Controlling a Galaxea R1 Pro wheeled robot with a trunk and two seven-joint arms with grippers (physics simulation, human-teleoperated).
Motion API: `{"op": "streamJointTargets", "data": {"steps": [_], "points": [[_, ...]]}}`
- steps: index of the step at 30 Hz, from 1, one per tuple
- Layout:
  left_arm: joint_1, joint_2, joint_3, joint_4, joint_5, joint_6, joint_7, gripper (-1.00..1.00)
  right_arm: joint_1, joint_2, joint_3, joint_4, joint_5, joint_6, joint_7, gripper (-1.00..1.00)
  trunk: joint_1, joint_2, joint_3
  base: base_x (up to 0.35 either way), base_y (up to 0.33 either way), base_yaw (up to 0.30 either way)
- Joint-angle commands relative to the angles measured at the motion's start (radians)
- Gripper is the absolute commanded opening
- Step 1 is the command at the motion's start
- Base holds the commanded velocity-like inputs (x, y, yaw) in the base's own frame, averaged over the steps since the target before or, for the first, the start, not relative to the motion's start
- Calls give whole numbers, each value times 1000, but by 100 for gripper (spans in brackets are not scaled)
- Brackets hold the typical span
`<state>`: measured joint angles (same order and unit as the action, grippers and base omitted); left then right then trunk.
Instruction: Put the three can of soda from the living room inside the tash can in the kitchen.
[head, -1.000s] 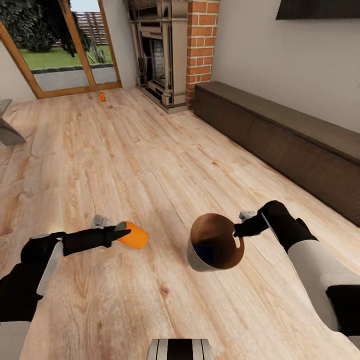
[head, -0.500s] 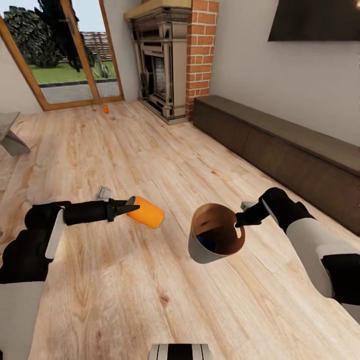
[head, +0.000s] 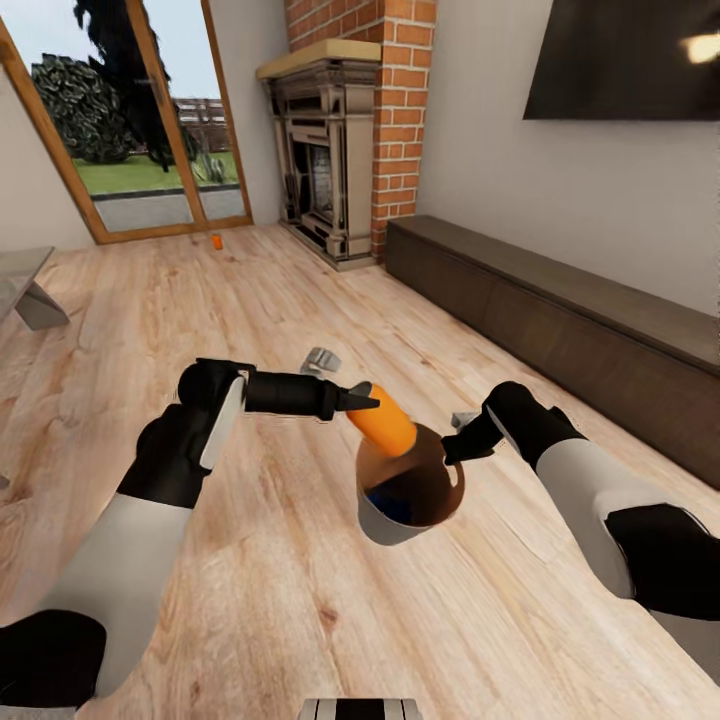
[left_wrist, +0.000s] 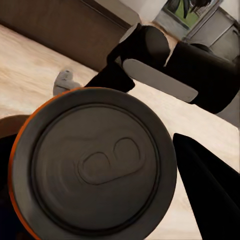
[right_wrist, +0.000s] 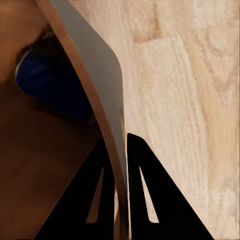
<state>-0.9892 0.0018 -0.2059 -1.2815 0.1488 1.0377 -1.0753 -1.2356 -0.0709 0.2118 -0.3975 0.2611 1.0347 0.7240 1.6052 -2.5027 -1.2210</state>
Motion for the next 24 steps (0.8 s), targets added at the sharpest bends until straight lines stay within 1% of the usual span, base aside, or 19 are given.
{"op": "streamJointTargets", "data": {"steps": [1,3,4,6,7,8,9,10,11,13,14,15,16,17,18,19,20,24], "points": [[-4,-3,-3,1,-4,1,3,-100,0,7,-6,1,-39,13,-3,-100,0,0,4,0,0,0],[-12,-7,-10,4,-7,9,9,-100,0,26,-3,3,-39,13,-30,-100,-1,1,12,0,0,0],[-13,-8,-11,5,-10,9,12,-100,0,29,-3,4,-39,13,-34,-100,-2,1,16,0,0,0],[-15,-10,-13,8,-36,9,23,-100,1,38,-2,4,-39,13,-41,-100,-2,1,16,0,0,0],[-16,-11,-14,11,-83,9,35,-100,1,45,-2,4,-39,13,-45,-100,-2,1,16,0,0,0],[-16,-11,-14,12,-102,9,38,-100,1,46,-2,5,-39,13,-46,-100,-2,1,16,0,0,0],[-17,-12,-14,14,-161,9,43,-100,2,49,-1,4,-39,13,-48,-100,-2,1,16,0,0,0],[-17,-12,-14,15,-201,9,47,-100,2,50,0,3,-39,13,-48,-100,-2,1,16,0,0,0],[-17,-13,-13,16,-222,9,48,-100,2,51,0,3,-38,13,-48,-100,-2,1,16,0,0,0],[-17,-14,-14,17,-312,9,51,-100,2,55,3,1,-38,13,-49,-100,-2,1,16,0,0,0],[-16,-15,-16,17,-332,9,52,-100,2,56,4,1,-38,13,-49,-100,-2,1,16,0,0,0],[-13,-17,-22,18,-376,9,52,-100,1,62,6,-1,-37,13,-50,-100,-2,1,16,0,0,0],[-12,-19,-25,21,-392,7,51,-100,1,68,6,-2,-37,13,-50,-100,-2,1,16,0,0,0],[-11,-21,-26,25,-397,6,51,-100,1,71,8,-2,-37,13,-50,-100,-2,1,16,0,0,0],[-10,-28,-27,36,-404,4,51,-100,1,78,11,-2,-37,13,-50,-100,-2,1,16,0,0,0],[-9,-46,-29,49,-410,1,50,-100,1,88,17,-3,-37,13,-50,-100,-2,1,16,0,0,0],[-9,-55,-30,55,-411,1,49,-100,1,92,19,-3,-37,13,-50,-100,-2,1,16,0,0,0],[-8,-78,-43,62,-411,0,45,-100,1,104,22,-2,-37,13,-51,-100,-2,1,16,0,0,0]]}}
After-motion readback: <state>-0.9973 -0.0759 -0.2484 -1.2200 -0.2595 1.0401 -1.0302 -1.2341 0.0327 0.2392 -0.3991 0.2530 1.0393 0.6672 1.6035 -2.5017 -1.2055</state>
